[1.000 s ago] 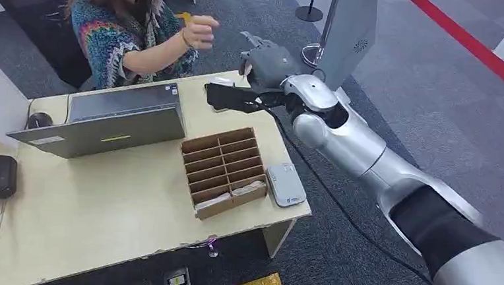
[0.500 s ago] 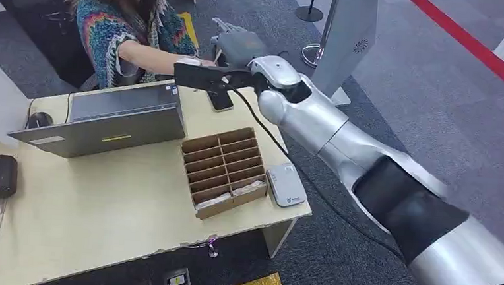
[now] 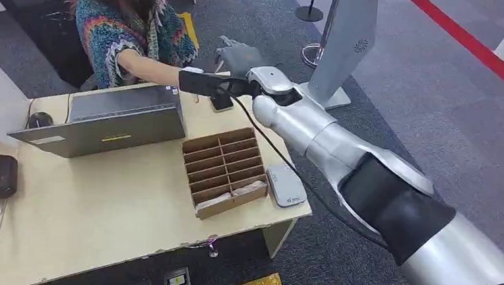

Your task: Pass the card to the sensor for recognition and then transmit it.

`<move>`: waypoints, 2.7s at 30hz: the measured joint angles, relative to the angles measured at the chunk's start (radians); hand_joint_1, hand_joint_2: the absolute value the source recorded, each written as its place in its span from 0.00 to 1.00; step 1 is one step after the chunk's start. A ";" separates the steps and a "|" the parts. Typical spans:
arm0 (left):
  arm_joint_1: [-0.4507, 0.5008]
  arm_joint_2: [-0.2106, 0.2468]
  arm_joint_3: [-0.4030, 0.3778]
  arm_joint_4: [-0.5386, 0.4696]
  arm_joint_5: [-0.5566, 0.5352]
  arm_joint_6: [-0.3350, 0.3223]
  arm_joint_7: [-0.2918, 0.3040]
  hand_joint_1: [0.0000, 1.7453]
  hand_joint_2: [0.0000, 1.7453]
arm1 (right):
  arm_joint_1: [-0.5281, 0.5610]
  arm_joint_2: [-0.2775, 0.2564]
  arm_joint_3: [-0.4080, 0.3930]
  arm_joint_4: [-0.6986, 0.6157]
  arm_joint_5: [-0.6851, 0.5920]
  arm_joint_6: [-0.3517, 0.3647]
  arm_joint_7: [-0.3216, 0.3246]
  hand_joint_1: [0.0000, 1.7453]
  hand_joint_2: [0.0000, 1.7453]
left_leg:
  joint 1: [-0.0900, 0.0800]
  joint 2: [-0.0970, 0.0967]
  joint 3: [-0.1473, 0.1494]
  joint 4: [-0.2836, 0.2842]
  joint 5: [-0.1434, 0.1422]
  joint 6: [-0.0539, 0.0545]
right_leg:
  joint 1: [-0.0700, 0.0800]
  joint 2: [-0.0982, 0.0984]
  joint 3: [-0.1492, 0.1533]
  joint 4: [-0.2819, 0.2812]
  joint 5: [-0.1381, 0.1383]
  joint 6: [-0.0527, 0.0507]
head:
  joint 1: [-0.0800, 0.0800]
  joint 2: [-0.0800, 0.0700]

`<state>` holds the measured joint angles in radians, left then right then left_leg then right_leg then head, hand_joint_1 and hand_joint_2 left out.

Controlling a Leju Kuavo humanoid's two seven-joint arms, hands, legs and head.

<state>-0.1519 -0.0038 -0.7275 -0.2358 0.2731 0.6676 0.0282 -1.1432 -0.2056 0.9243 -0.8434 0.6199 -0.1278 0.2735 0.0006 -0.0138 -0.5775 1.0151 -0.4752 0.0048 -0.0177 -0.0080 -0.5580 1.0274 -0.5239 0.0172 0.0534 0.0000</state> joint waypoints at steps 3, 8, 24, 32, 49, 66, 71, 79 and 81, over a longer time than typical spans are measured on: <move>0.000 0.000 0.000 0.000 0.002 0.000 0.001 0.00 0.00 | 0.000 0.000 0.002 0.015 0.001 -0.024 0.000 0.00 1.00 | 0.000 0.000 0.000 0.000 0.000 0.000 | 0.000 0.001 0.000 0.000 0.000 0.000 | 0.000 0.000; 0.000 0.002 0.000 0.000 0.003 0.002 0.008 0.00 0.00 | -0.001 0.000 0.000 0.026 -0.011 -0.080 0.000 0.00 1.00 | 0.000 0.000 0.001 0.000 0.000 0.000 | 0.000 0.001 0.000 0.000 0.000 0.000 | 0.000 0.000; 0.038 0.003 0.002 0.001 0.064 0.031 -0.040 0.00 0.00 | 0.187 -0.118 -0.176 -0.390 -0.259 -0.314 -0.070 0.00 1.00 | 0.000 0.001 0.003 0.000 -0.001 0.000 | 0.000 0.003 0.001 -0.002 0.000 0.000 | 0.000 0.000; 0.062 0.004 0.026 0.010 0.051 0.032 -0.067 0.00 0.00 | 0.532 -0.200 -0.329 -0.777 -0.306 -0.241 -0.138 0.00 1.00 | 0.002 0.003 0.004 0.000 -0.003 -0.001 | 0.001 0.003 0.002 -0.003 0.000 0.000 | 0.000 0.000; 0.071 0.016 0.054 0.012 0.020 0.023 -0.063 0.00 0.00 | 1.018 -0.236 -0.533 -1.045 -0.189 -0.038 -0.117 0.00 1.00 | 0.002 0.005 0.004 0.000 -0.003 -0.001 | 0.002 0.004 0.003 -0.003 -0.001 -0.001 | 0.000 0.000; 0.070 0.017 0.054 0.011 0.023 0.019 -0.042 0.00 0.00 | 0.989 -0.245 -0.412 -1.064 0.301 0.242 0.133 0.00 1.00 | 0.002 0.005 0.004 0.000 -0.003 -0.001 | 0.002 0.004 0.003 -0.003 -0.001 -0.001 | 0.000 0.000; 0.070 0.017 0.054 0.011 0.024 0.020 -0.042 0.00 0.00 | 0.981 -0.245 -0.392 -1.063 0.320 0.246 0.139 0.00 1.00 | 0.002 0.005 0.004 0.000 -0.003 -0.001 | 0.002 0.005 0.003 -0.003 -0.001 -0.001 | 0.000 0.000; 0.070 0.016 0.054 0.011 0.039 0.021 -0.043 0.00 0.00 | 0.948 -0.241 -0.307 -1.036 0.350 0.205 0.142 0.00 1.00 | 0.002 0.005 0.004 0.000 -0.003 -0.001 | 0.002 0.005 0.003 -0.003 -0.001 -0.001 | 0.000 0.000; 0.070 0.016 0.054 0.011 0.040 0.021 -0.043 0.00 0.00 | 0.948 -0.240 -0.300 -1.026 0.352 0.197 0.142 0.00 1.00 | 0.002 0.005 0.004 0.000 -0.003 -0.001 | 0.002 0.004 0.003 -0.003 -0.001 -0.001 | 0.000 0.000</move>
<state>-0.0822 0.0126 -0.6737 -0.2247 0.3132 0.6886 -0.0149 -0.1955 -0.4459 0.6245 -1.8696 0.9716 0.0694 0.4158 0.0030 -0.0089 -0.5735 1.0149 -0.4785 0.0040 -0.0155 -0.0035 -0.5548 1.0242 -0.5250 0.0166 0.0534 0.0000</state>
